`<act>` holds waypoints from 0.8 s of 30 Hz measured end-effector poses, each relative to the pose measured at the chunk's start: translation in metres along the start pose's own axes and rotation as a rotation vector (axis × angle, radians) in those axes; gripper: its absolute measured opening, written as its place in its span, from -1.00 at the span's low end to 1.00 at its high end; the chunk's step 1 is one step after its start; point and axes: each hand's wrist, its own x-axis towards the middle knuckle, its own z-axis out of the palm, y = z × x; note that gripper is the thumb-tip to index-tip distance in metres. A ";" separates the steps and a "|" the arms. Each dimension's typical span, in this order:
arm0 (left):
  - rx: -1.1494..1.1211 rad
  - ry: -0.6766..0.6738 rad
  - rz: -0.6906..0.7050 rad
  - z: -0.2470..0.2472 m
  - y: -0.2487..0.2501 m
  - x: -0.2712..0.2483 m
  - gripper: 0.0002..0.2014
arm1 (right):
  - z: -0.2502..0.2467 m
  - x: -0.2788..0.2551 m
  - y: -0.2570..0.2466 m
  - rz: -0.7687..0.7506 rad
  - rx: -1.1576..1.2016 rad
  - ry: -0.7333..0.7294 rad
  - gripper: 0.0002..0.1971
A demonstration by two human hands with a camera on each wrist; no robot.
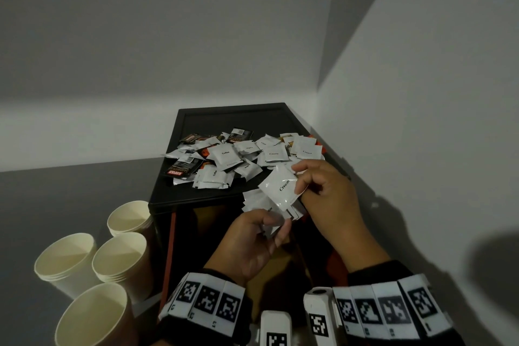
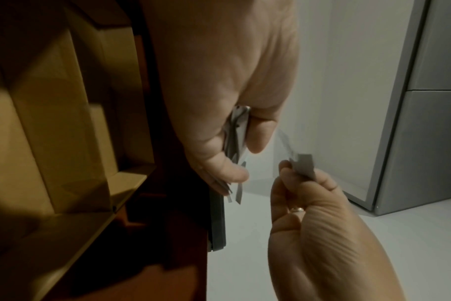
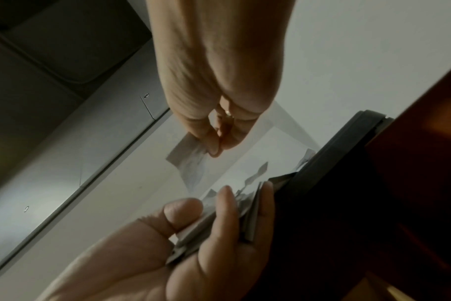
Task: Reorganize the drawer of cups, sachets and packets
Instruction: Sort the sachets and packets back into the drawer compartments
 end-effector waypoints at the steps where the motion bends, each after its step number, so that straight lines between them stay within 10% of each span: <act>1: -0.007 -0.007 -0.001 -0.001 0.001 0.001 -0.78 | 0.000 -0.001 0.001 -0.015 -0.048 0.009 -0.52; 5: -0.025 -0.050 -0.007 -0.004 0.002 0.002 -0.82 | -0.001 0.000 -0.004 -0.172 -0.393 0.037 -0.77; 7: -0.038 -0.083 -0.004 -0.005 0.002 0.003 -0.74 | -0.002 -0.002 -0.015 -0.247 -0.533 -0.176 -0.70; 15: 0.002 -0.121 -0.003 -0.013 0.008 0.007 -0.44 | 0.022 -0.014 -0.018 -0.183 -0.318 -0.555 -0.65; 19: 0.013 0.028 0.047 -0.012 0.006 0.010 -0.87 | 0.016 -0.012 -0.013 -0.049 -0.063 -0.312 -0.76; 24: -0.001 0.116 0.046 -0.011 0.004 0.009 -0.89 | 0.013 0.000 0.015 0.059 -0.465 -0.204 -0.48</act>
